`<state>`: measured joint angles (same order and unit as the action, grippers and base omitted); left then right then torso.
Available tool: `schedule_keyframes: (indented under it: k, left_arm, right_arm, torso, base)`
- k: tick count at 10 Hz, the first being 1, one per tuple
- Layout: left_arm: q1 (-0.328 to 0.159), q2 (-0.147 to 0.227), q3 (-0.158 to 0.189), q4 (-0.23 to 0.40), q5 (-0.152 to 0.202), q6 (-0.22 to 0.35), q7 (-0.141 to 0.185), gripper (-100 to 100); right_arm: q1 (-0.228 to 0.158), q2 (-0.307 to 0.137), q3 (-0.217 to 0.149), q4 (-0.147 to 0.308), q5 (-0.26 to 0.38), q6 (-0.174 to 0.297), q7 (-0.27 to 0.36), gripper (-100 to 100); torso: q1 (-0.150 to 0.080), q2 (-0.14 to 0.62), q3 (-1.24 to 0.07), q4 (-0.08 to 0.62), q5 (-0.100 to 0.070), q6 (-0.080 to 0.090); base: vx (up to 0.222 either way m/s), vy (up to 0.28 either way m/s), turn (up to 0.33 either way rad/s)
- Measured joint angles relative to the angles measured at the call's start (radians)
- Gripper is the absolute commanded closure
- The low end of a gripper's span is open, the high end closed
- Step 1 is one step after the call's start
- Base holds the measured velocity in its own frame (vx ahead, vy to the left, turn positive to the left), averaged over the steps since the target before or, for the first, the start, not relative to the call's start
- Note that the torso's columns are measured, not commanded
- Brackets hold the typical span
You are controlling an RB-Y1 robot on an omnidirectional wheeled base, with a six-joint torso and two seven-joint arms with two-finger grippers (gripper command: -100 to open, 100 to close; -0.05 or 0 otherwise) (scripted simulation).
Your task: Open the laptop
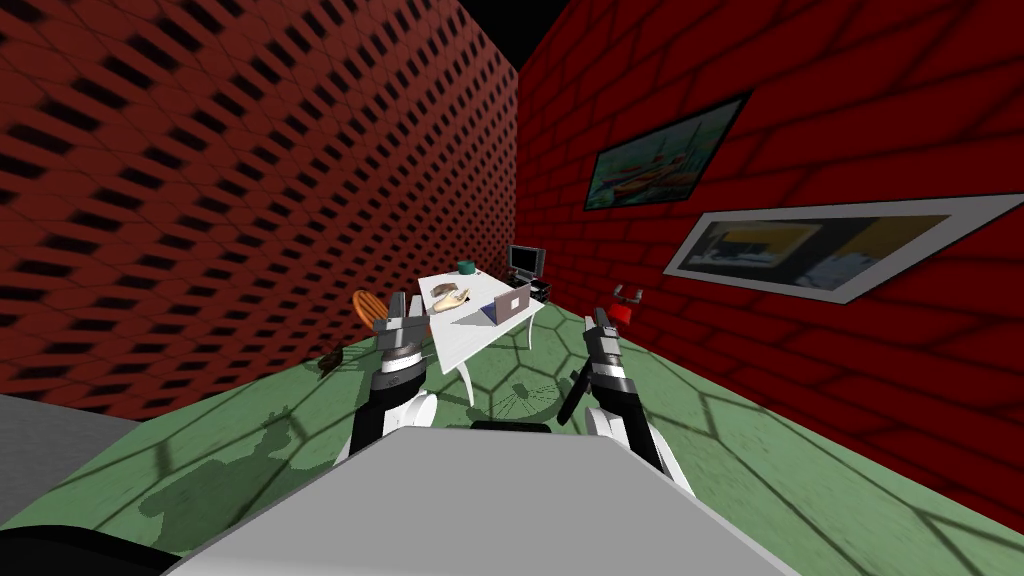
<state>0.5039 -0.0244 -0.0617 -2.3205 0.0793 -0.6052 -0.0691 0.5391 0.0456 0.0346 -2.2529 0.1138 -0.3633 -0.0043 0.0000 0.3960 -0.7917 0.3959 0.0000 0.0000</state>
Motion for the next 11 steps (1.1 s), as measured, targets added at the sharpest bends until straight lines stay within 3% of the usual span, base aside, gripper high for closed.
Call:
schedule_keyframes:
  k: [3, 4, 5, 8, 11]
  left_arm:
    - [0.000, 0.000, 0.000, 0.000, 0.000, 0.000, 0.000, 0]
    - [0.000, 0.000, 0.000, 0.000, 0.000, 0.000, 0.000, 0]
    - [0.000, 0.000, 0.000, 0.000, 0.000, 0.000, 0.000, 0]
    - [0.000, 0.000, 0.000, 0.000, 0.000, 0.000, 0.000, 0]
    - [0.000, 0.000, 0.000, 0.000, 0.000, 0.000, 0.000, 0]
  right_arm:
    - [0.000, 0.000, 0.000, 0.000, 0.000, 0.000, 0.000, 0]
    - [0.000, 0.000, 0.000, 0.000, 0.000, 0.000, 0.000, -100]
    - [-0.006, -0.022, 0.005, 0.007, 0.005, 0.003, 0.002, -100]
    - [-0.043, -0.115, 0.023, 0.045, 0.031, 0.030, 0.012, -100]
    - [-0.092, -0.203, 0.062, 0.127, 0.079, 0.049, 0.032, -100]
  torso:
    - [0.000, 0.222, -0.443, 0.221, 0.000, 0.000]
    - [0.000, 0.295, -0.590, 0.295, 0.000, 0.000]
    - [0.001, 0.329, -0.659, 0.328, 0.000, 0.000]
    - [0.002, 0.342, -0.684, 0.342, 0.000, 0.000]
    - [0.002, 0.341, -0.685, 0.342, 0.000, 0.000]
  base:
    - [0.000, 0.000, 0.000]
    - [0.002, 0.015, -0.004]
    - [-0.006, 0.034, -0.007]
    - [-0.012, 0.061, -0.013]
    - [0.008, 0.102, -0.023]
